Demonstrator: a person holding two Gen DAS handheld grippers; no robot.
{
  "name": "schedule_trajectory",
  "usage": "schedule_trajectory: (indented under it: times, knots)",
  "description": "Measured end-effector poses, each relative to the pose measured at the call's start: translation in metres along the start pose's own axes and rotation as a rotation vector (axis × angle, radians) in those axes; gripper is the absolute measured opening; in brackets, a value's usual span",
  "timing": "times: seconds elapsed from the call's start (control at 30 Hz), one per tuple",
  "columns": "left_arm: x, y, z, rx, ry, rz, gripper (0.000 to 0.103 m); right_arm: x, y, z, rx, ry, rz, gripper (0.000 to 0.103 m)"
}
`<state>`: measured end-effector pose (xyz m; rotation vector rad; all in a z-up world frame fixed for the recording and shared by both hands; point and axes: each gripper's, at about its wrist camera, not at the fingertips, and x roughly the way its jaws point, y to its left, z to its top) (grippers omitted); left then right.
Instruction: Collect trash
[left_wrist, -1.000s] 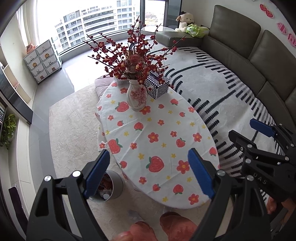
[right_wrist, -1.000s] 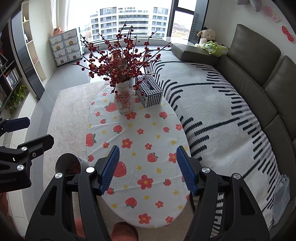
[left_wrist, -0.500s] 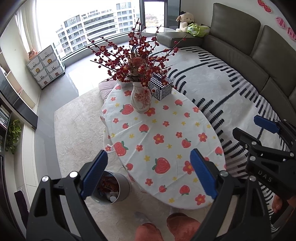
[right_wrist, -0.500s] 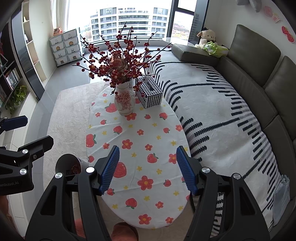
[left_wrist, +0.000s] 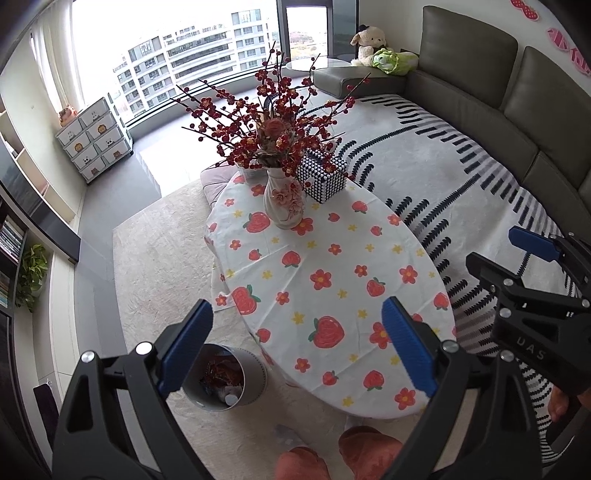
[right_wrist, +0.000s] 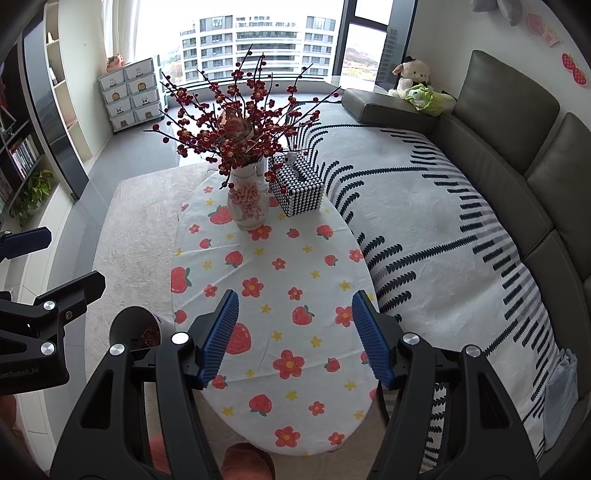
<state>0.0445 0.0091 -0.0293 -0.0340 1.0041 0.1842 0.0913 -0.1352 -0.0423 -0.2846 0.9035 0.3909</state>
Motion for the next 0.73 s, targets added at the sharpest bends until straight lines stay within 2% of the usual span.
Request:
schedule_trajectory:
  times: [0.43,0.6,0.73]
  knots:
    - [-0.0015,-0.0027,-0.0010,0.004,0.014,-0.019,0.092,-0.0036,-0.0016,-0.0014,-0.002,-0.008,-0.001,0.062]
    - [0.0031,-0.0050,-0.0021,0.013,0.059,-0.046,0.092,-0.0065,-0.0032,-0.0018,-0.002,-0.014,-0.002,0.062]
    - [0.0004,-0.0082,-0.0047,0.023,0.061,-0.056,0.092,-0.0094,-0.0050,-0.0024,0.002,-0.019,-0.005,0.062]
